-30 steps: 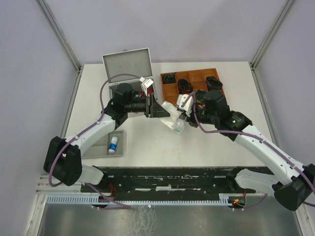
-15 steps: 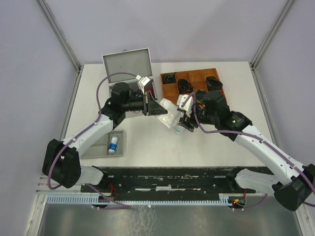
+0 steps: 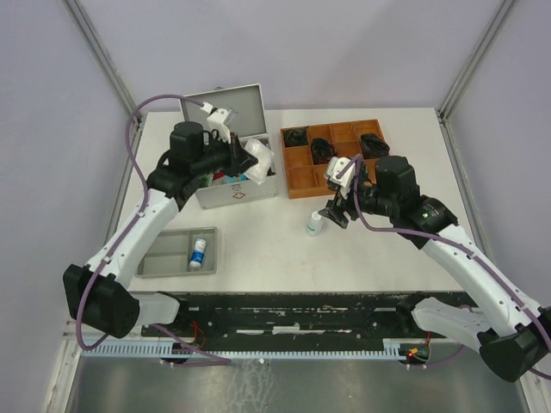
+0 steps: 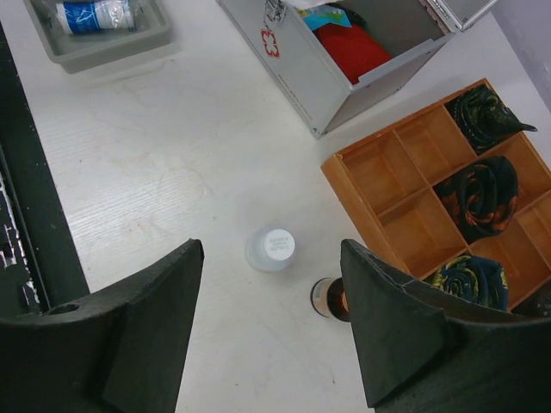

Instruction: Organize the medicine kit

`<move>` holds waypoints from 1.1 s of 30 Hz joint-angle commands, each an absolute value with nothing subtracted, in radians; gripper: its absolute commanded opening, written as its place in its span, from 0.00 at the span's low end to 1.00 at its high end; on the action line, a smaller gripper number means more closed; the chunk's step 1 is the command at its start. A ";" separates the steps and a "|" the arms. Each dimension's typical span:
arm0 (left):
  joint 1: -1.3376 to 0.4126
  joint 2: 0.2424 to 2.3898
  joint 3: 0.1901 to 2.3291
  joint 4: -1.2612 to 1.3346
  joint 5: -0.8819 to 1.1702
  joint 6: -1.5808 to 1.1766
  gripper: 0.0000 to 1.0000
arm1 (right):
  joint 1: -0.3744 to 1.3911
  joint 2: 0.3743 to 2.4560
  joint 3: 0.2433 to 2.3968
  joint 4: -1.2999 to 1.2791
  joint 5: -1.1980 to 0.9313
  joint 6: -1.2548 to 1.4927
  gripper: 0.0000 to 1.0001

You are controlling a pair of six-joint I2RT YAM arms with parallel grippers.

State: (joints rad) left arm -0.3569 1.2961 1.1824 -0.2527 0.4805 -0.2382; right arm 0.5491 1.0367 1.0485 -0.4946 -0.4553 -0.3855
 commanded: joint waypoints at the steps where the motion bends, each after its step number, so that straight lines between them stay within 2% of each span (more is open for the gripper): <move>1: -0.310 1.333 1.240 -0.326 0.257 -0.022 0.09 | 0.542 1.013 1.064 -0.483 -0.498 -0.373 0.74; 7: -0.192 1.413 1.217 -0.202 0.288 -0.114 0.11 | 0.536 1.010 1.058 -0.485 -0.520 -0.376 0.76; 14: -0.157 1.546 1.193 -0.023 0.291 -0.294 0.12 | 0.533 1.022 1.053 -0.486 -0.530 -0.378 0.77; 21: -0.156 1.628 1.105 0.116 0.307 -0.450 0.20 | 0.528 1.027 1.051 -0.489 -0.541 -0.380 0.79; 25: -0.151 1.630 1.057 0.193 0.311 -0.472 0.39 | 0.527 1.027 1.050 -0.489 -0.543 -0.382 0.80; 31: -0.133 1.626 1.097 0.112 0.315 -0.408 0.70 | 0.526 1.035 1.049 -0.491 -0.547 -0.381 0.81; 33: -0.128 1.616 1.118 0.069 0.303 -0.368 0.76 | 0.527 1.037 1.051 -0.492 -0.547 -0.381 0.81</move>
State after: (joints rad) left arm -0.1436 1.6341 1.0565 0.0811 0.2985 -0.4175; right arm 0.5293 1.0340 1.0485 -0.5030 -0.5240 -0.3859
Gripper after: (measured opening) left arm 0.712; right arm 0.810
